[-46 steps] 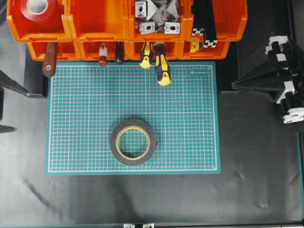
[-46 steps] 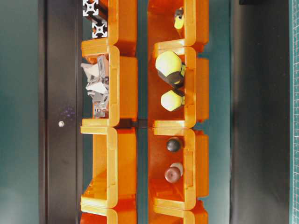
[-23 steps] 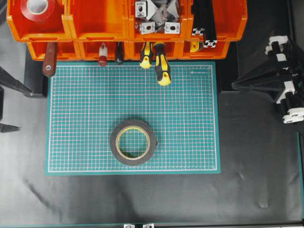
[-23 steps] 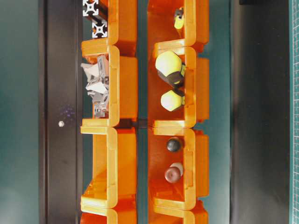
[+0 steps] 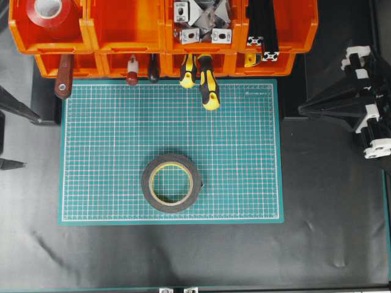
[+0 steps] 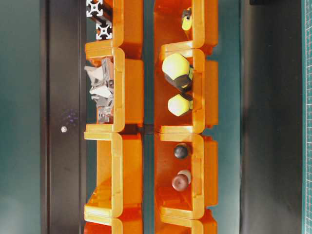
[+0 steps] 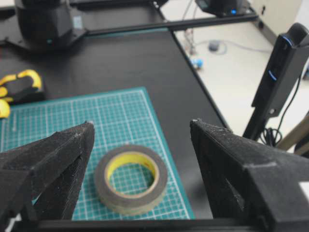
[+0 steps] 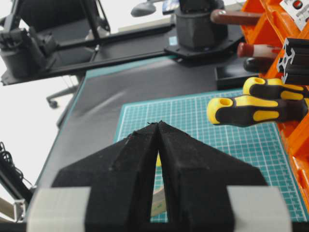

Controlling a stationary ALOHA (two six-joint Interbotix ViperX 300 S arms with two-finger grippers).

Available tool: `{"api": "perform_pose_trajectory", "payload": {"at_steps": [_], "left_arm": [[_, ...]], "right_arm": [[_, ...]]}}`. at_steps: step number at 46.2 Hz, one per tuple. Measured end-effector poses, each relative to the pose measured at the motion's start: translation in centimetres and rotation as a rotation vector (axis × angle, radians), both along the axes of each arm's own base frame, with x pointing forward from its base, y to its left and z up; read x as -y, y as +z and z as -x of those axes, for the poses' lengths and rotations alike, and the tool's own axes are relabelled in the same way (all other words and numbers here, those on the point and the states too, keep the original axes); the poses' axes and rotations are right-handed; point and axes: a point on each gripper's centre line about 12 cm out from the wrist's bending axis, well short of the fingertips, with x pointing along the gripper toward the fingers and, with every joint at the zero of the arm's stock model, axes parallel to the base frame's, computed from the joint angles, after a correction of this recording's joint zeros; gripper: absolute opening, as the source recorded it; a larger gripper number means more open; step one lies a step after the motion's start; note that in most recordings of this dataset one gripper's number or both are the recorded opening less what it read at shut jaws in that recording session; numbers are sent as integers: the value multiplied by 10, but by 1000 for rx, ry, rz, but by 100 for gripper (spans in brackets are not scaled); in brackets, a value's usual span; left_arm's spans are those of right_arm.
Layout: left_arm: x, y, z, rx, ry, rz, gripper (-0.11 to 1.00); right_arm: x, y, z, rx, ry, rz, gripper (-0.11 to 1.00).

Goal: Pick foam from container rack with left arm.

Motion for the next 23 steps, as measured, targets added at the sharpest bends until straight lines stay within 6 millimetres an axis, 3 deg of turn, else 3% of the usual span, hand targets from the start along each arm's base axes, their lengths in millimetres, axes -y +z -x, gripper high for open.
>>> {"api": "perform_pose_trajectory", "payload": {"at_steps": [23], "left_arm": [[-1, -3, 2, -3, 1, 1, 77]], "right_arm": [[0, 1, 1, 4, 0, -2, 0]]}}
